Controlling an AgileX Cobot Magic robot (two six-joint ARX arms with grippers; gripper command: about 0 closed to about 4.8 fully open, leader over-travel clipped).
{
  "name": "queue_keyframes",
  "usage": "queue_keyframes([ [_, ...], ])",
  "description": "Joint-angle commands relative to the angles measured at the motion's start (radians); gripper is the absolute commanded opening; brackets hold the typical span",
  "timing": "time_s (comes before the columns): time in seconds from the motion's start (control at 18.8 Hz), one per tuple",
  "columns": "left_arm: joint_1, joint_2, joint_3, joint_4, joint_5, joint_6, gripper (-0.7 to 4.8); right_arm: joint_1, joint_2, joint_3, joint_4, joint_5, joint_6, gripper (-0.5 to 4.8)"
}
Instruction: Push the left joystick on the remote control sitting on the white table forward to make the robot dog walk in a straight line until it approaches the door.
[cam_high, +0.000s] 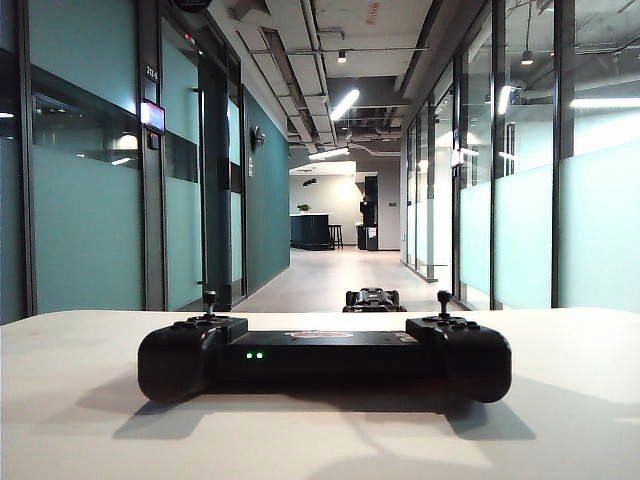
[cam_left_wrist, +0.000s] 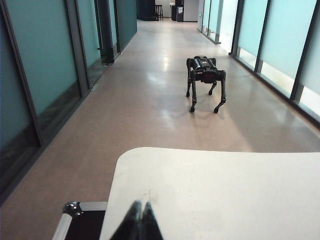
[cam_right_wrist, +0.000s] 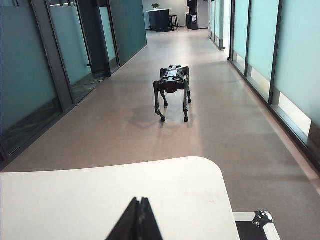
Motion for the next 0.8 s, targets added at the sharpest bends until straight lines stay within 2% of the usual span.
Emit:
queue_keyframes([
  [0.05,0.001,0.000,0.003,0.023,-0.003,0.011,-0.05,0.000,-0.003,-0.005,0.014,0.005,-0.046,-0.01],
  [0.37,0.001,0.000,0.004,0.039,-0.003,0.000,-0.05,0.000,-0.003,-0.002,0.019,-0.006,-0.051,-0.01],
  [0.48,0.000,0.000,0.019,0.037,-0.022,-0.048,-0.05,0.000,-0.003,0.020,0.017,0.010,-0.022,-0.02],
  [0.64,0.000,0.006,0.084,-0.001,-0.076,-0.137,-0.05,0.001,0.013,0.122,-0.053,0.033,-0.018,-0.03],
  [0.8,0.000,0.053,0.187,-0.094,-0.072,-0.139,-0.05,0.001,0.079,0.242,-0.102,0.047,-0.018,-0.03],
])
